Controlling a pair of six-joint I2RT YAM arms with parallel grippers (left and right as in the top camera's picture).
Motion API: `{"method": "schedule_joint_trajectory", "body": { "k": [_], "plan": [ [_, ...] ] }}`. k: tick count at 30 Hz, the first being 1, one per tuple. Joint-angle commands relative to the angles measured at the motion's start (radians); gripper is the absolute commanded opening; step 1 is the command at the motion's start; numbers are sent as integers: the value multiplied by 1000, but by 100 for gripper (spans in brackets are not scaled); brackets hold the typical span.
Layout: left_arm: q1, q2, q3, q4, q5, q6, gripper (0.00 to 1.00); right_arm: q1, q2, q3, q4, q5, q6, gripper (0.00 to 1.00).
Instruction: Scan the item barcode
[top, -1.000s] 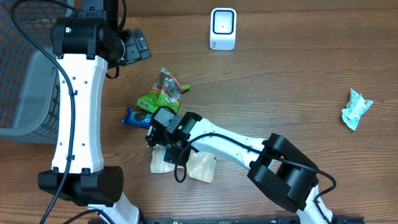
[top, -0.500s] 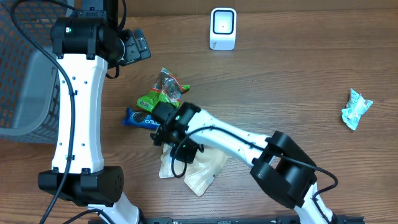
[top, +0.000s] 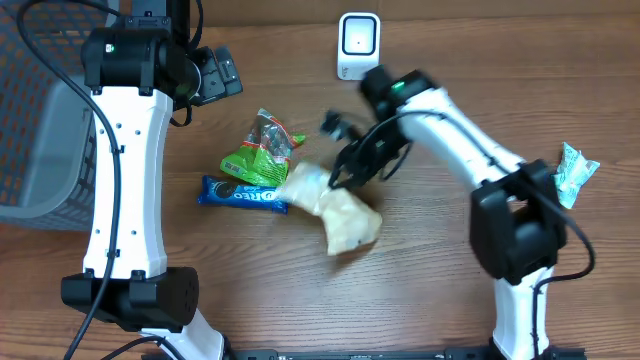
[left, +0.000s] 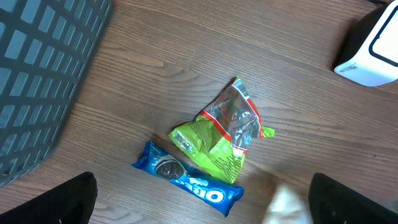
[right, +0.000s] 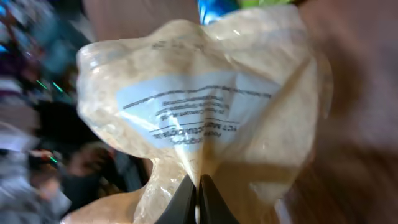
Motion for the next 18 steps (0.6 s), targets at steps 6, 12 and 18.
{"method": "schedule_joint_trajectory", "body": {
  "k": [6, 12, 18],
  "plan": [
    [2, 11, 3, 4, 4, 16, 100, -170, -23, 18, -64, -299, -41, 4],
    [2, 11, 3, 4, 4, 16, 100, -202, -23, 15, -200, -486, -167, 4],
    [2, 11, 3, 4, 4, 16, 100, -210, -23, 15, -263, -610, -175, 4]
  ]
}}
